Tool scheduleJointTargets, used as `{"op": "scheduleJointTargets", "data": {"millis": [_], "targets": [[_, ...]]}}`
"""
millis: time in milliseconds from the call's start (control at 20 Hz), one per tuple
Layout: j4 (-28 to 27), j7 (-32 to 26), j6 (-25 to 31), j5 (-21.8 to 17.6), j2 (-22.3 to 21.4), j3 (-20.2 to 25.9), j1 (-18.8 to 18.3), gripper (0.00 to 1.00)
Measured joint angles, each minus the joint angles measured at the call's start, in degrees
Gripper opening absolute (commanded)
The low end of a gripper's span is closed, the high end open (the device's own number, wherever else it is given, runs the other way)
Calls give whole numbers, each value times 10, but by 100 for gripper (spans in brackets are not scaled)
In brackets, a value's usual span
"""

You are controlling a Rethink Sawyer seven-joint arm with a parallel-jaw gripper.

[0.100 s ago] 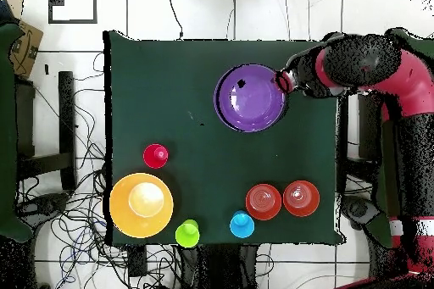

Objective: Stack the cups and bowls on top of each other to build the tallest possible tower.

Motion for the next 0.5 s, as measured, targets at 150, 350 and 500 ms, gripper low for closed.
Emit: {"op": "scheduleJointTargets", "data": {"millis": [150, 350, 500], "targets": [[10, 0, 0, 0, -2, 1, -5, 0], [21, 0, 0, 0, -4, 2, -11, 0], [29, 0, 0, 0, -4, 2, -14, 0]]}}
